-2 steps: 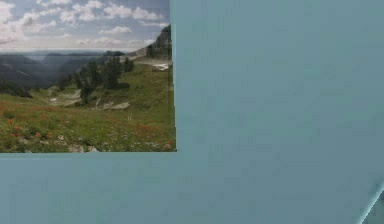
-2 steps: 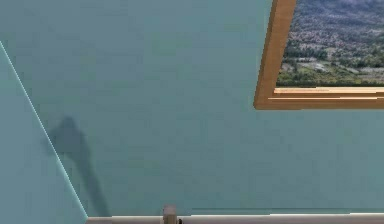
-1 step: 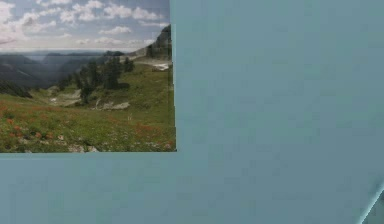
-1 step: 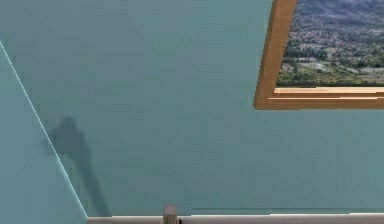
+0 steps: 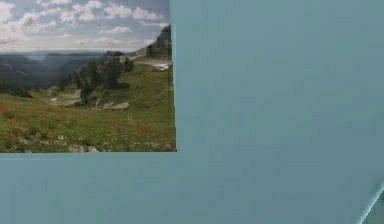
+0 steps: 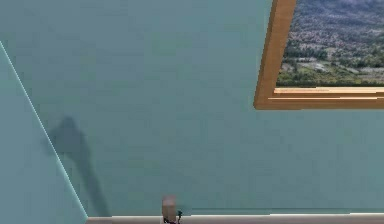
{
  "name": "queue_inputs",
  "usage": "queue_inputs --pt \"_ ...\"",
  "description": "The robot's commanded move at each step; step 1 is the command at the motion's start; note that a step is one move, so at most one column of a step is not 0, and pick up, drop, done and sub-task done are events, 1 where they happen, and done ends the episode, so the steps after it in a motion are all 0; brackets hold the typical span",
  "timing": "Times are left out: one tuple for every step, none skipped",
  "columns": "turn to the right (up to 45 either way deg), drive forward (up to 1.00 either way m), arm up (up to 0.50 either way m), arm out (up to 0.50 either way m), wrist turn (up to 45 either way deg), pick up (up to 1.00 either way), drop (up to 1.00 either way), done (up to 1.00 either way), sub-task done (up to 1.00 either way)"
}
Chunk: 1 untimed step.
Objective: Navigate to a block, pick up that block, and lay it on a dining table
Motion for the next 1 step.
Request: queue_inputs --pt "0.0 0.00 0.50 0.00 0.0 0.00 0.00 0.00 0.00"
